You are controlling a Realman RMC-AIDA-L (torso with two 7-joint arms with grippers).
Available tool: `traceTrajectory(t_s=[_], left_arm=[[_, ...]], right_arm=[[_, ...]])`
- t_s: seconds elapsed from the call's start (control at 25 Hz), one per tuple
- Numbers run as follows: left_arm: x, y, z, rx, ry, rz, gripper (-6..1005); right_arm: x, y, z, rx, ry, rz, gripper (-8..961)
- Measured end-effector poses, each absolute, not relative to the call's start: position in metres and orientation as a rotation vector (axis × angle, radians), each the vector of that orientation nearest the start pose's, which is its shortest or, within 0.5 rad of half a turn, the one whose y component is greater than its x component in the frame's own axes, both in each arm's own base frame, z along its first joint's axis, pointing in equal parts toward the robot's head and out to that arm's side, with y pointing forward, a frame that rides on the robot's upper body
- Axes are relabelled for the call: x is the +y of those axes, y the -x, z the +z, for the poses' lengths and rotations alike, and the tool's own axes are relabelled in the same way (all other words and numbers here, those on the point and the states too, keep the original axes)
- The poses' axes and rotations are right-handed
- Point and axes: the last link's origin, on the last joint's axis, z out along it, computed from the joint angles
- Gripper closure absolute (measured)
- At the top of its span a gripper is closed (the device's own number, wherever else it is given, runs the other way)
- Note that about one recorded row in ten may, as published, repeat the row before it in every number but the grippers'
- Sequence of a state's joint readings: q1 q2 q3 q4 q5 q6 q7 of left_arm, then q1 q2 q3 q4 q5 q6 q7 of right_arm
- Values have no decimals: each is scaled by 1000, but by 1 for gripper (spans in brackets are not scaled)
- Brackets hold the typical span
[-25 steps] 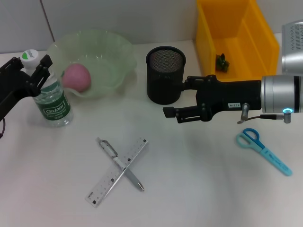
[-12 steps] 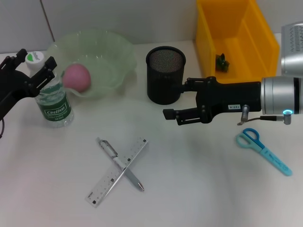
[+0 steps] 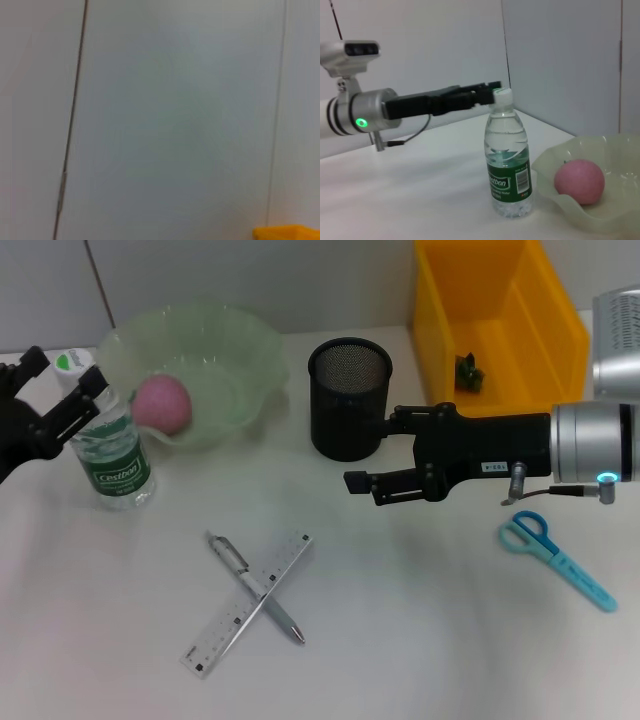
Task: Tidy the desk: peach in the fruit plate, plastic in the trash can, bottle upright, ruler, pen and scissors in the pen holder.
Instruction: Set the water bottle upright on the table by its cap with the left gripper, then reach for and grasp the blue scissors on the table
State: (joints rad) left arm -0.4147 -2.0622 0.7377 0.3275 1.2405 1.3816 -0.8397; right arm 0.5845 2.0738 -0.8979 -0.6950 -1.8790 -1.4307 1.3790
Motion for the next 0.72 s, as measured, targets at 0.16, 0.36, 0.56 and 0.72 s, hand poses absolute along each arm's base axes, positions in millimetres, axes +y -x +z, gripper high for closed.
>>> traceTrajectory(t_s=[0.16, 0.36, 0.56, 0.72], left_arm=[[318, 307, 30, -548, 2032, -1034, 185], [296, 312, 43, -624, 2143, -1054, 185], [281, 301, 42, -676, 2368, -1077, 186], [279, 286, 21, -684, 2570, -1022, 186]], right_arm=[[358, -227, -12, 440, 2764, 635, 136], [358, -226, -12, 440, 2765, 636, 137], [358, -225, -11, 439, 2766, 646, 137], [358, -226, -11, 444, 2764, 647, 138]])
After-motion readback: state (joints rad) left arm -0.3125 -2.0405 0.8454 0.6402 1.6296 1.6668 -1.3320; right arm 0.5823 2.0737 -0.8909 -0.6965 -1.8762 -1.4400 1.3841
